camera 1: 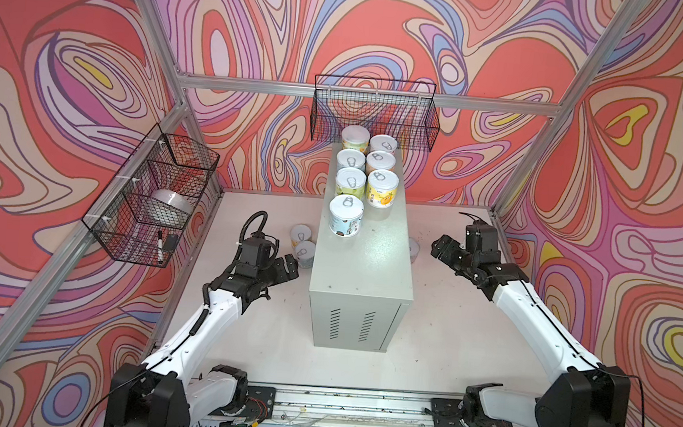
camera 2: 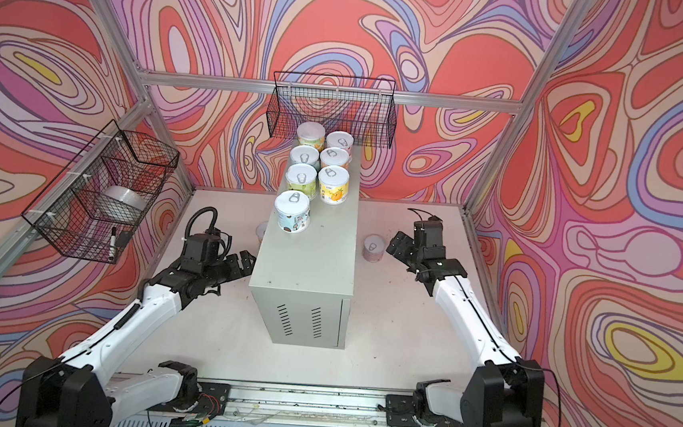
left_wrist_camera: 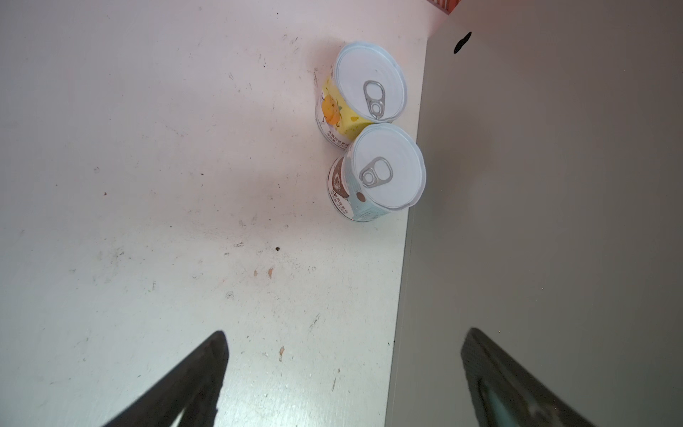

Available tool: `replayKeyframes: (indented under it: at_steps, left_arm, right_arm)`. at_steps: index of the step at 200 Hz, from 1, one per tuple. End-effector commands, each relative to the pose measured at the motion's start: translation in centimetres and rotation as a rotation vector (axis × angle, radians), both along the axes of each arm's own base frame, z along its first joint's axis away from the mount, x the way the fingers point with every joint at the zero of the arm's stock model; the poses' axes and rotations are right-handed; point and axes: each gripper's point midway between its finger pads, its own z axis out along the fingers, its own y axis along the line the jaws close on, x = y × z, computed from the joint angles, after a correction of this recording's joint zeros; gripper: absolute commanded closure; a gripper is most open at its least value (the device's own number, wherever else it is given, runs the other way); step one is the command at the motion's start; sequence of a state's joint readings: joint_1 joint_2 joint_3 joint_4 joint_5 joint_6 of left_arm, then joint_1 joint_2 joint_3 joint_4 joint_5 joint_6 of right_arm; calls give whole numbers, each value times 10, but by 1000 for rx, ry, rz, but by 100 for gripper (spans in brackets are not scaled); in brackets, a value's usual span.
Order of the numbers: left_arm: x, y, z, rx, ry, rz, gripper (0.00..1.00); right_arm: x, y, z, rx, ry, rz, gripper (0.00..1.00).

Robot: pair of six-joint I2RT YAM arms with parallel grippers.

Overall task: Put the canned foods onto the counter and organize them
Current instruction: 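Descend the left gripper onto the small blue-labelled can and close it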

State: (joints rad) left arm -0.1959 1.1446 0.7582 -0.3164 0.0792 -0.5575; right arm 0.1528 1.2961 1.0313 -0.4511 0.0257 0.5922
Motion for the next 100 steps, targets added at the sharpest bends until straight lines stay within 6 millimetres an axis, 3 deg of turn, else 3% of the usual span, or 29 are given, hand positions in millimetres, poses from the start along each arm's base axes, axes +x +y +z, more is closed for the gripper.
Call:
replayKeyframes:
  at_steps: [1, 48, 100]
  left_arm:
    - [8, -4, -9, 25, 2, 3, 1]
    - [40, -8, -22, 51, -7, 7, 0]
    - [83, -23, -21, 28, -47, -16, 0]
  right_arm:
    - [3, 3, -6, 21, -9, 0, 8]
    - [-2, 3, -5, 19, -3, 9, 8]
    - [-2, 6, 5, 45, -20, 9, 9]
